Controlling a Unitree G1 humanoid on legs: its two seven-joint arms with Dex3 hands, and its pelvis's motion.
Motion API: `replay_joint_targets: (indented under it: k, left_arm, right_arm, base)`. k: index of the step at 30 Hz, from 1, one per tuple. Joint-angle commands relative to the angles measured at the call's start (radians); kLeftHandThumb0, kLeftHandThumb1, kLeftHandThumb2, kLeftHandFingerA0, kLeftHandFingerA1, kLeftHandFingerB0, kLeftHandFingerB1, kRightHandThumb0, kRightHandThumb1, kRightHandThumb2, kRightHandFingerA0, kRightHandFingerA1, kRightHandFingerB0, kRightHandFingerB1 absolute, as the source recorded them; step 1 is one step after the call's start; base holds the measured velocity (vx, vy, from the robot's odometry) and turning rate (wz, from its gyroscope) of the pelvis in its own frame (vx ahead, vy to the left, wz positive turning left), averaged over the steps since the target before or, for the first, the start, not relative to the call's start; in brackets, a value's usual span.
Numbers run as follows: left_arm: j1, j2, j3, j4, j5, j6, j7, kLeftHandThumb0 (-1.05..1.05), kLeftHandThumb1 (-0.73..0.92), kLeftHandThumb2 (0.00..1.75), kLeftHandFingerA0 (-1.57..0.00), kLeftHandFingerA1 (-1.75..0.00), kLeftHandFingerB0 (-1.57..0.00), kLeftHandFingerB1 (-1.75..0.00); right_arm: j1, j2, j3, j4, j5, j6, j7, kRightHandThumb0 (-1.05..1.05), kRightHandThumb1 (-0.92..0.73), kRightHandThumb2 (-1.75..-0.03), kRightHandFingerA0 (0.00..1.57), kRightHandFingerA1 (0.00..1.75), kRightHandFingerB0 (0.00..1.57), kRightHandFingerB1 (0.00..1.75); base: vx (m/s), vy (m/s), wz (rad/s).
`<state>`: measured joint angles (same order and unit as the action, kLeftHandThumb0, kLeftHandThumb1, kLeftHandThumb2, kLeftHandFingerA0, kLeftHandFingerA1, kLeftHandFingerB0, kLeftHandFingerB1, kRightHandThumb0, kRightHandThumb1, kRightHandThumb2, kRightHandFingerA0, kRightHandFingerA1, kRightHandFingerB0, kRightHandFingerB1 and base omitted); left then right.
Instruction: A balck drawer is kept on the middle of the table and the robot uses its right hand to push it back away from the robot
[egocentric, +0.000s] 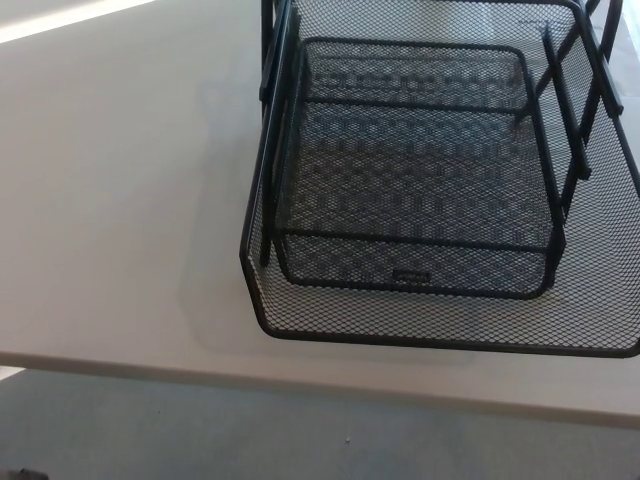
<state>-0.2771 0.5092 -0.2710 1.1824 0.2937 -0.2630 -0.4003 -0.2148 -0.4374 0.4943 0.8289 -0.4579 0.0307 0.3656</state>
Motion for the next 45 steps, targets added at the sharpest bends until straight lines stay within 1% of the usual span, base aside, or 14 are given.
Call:
replay_joint_targets:
  k: [1, 5, 6, 7, 8, 12, 14, 16, 17, 25, 33, 39, 43, 45]
  left_arm:
    - [-0.009, 0.020, -0.005, 0.015, 0.021, -0.028, -0.008, -0.55, 0.75, 0.63, -0.51, -0.38, -0.33, -0.32]
    - [-0.010, 0.020, -0.004, 0.014, 0.019, -0.025, -0.008, -0.55, 0.75, 0.62, -0.49, -0.38, -0.33, -0.33]
    - [-0.008, 0.021, -0.004, 0.011, 0.019, -0.027, -0.010, -0.57, 0.72, 0.63, -0.48, -0.39, -0.31, -0.32]
    - [-0.008, 0.022, -0.004, 0.010, 0.020, -0.028, -0.010, -0.57, 0.72, 0.63, -0.48, -0.39, -0.31, -0.32]
    - [-0.010, 0.020, -0.004, 0.012, 0.020, -0.024, -0.009, -0.55, 0.75, 0.63, -0.49, -0.38, -0.32, -0.32]
    - [-0.011, 0.020, -0.005, 0.008, 0.019, -0.022, -0.013, -0.55, 0.76, 0.63, -0.49, -0.38, -0.32, -0.32]
    - [-0.012, 0.019, -0.003, 0.011, 0.017, -0.021, -0.015, -0.56, 0.72, 0.63, -0.48, -0.39, -0.31, -0.32]
    - [-0.013, 0.019, 0.000, 0.015, 0.015, -0.023, -0.014, -0.56, 0.72, 0.63, -0.48, -0.39, -0.31, -0.32]
    - [-0.010, 0.021, 0.002, 0.010, 0.012, -0.025, -0.020, -0.56, 0.75, 0.63, -0.50, -0.38, -0.33, -0.32]
    - [-0.014, 0.016, 0.000, 0.008, 0.014, -0.022, -0.016, -0.56, 0.74, 0.63, -0.50, -0.39, -0.33, -0.33]
    - [-0.017, 0.020, -0.003, 0.008, 0.016, -0.029, -0.026, -0.57, 0.72, 0.63, -0.47, -0.39, -0.32, -0.33]
    - [-0.017, 0.019, -0.003, 0.008, 0.015, -0.026, -0.030, -0.55, 0.75, 0.63, -0.48, -0.39, -0.33, -0.33]
    - [-0.018, 0.017, -0.008, 0.008, 0.022, -0.026, -0.023, -0.57, 0.72, 0.63, -0.46, -0.38, -0.32, -0.33]
    - [-0.018, 0.015, -0.008, 0.008, 0.021, -0.027, -0.024, -0.57, 0.73, 0.63, -0.46, -0.39, -0.32, -0.33]
  right_arm:
    - [0.373, -0.266, -0.127, -0.756, 0.113, 0.014, 0.203, -0.51, -0.77, -0.63, 0.45, 0.39, 0.36, 0.33]
    - [0.455, -0.302, -0.172, -0.925, 0.173, 0.014, 0.257, -0.51, -0.77, -0.63, 0.46, 0.39, 0.37, 0.34]
    - [0.504, -0.324, -0.195, -1.035, 0.209, 0.011, 0.283, -0.52, -0.76, -0.64, 0.48, 0.39, 0.37, 0.34]
    - [0.518, -0.330, -0.202, -1.065, 0.218, 0.011, 0.290, -0.52, -0.76, -0.64, 0.48, 0.39, 0.37, 0.34]
    - [0.557, -0.348, -0.216, -1.165, 0.234, 0.015, 0.309, -0.54, -0.76, -0.65, 0.49, 0.39, 0.38, 0.34]
    - [0.614, -0.378, -0.243, -1.350, 0.291, -0.004, 0.350, -0.51, -0.77, -0.64, 0.48, 0.39, 0.38, 0.35]
    - [0.623, -0.384, -0.251, -1.393, 0.311, -0.005, 0.362, -0.49, -0.77, -0.64, 0.49, 0.40, 0.38, 0.35]
    - [0.628, -0.385, -0.257, -1.415, 0.328, -0.011, 0.369, -0.49, -0.77, -0.64, 0.49, 0.40, 0.38, 0.35]
    - [0.624, -0.388, -0.257, -1.460, 0.340, 0.015, 0.385, -0.54, -0.76, -0.64, 0.48, 0.40, 0.37, 0.35]
    - [0.547, -0.401, -0.241, -1.640, 0.369, 0.087, 0.448, -0.52, -0.79, -0.62, 0.54, 0.41, 0.41, 0.35]
    - [0.409, -0.392, -0.182, -1.688, 0.399, 0.152, 0.501, -0.51, -0.77, -0.64, 0.52, 0.44, 0.38, 0.37]
    - [0.293, -0.382, -0.134, -1.724, 0.440, 0.234, 0.551, -0.51, -0.78, -0.64, 0.49, 0.43, 0.36, 0.36]
    - [0.207, -0.362, -0.090, -1.745, 0.474, 0.320, 0.585, -0.50, -0.77, -0.64, 0.49, 0.42, 0.36, 0.36]
    - [0.181, -0.352, -0.075, -1.740, 0.486, 0.334, 0.591, -0.50, -0.77, -0.64, 0.50, 0.43, 0.37, 0.36]
  base:
    - [0.00, 0.000, 0.00]
    - [0.00, 0.000, 0.00]
    - [0.00, 0.000, 0.00]
    - [0.00, 0.000, 0.00]
    - [0.00, 0.000, 0.00]
    - [0.00, 0.000, 0.00]
    - [0.00, 0.000, 0.00]
    - [0.00, 0.000, 0.00]
    - [0.00, 0.000, 0.00]
    - [0.00, 0.000, 0.00]
    - [0.00, 0.000, 0.00]
    - [0.00, 0.000, 0.00]
    - [0.00, 0.000, 0.00]
    - [0.00, 0.000, 0.00]
